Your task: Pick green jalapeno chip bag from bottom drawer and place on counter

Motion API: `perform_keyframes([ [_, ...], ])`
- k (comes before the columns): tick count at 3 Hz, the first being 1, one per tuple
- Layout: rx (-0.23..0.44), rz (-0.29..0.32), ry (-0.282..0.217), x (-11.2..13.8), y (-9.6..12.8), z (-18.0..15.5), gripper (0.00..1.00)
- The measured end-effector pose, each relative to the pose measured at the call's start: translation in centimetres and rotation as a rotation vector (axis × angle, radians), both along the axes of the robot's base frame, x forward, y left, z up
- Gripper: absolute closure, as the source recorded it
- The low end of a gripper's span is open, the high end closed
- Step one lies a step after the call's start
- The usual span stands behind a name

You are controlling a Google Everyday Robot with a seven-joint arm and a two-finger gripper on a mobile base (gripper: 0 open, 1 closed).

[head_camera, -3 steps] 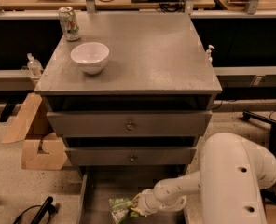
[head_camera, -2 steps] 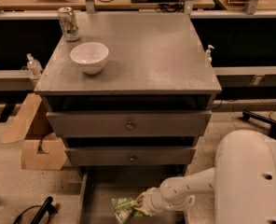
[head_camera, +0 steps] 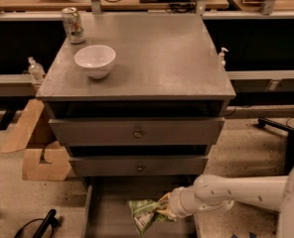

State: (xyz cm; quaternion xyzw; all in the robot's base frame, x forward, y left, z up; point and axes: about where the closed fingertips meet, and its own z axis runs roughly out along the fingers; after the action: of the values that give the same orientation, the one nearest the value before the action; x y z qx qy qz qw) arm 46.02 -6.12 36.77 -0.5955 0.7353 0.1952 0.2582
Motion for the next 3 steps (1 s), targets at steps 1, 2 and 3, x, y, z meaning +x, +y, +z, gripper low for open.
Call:
perform_keyframes([
  [1,0.003,-0.025,0.015,-0.2,-3.0,7.2,1.00],
  [2,-0.013,-0.056,0.000,-0.1,-4.7,13.2,1.00],
  [3,-0.023,-0.085,-0.021,0.5,-5.8,18.3,1.00],
])
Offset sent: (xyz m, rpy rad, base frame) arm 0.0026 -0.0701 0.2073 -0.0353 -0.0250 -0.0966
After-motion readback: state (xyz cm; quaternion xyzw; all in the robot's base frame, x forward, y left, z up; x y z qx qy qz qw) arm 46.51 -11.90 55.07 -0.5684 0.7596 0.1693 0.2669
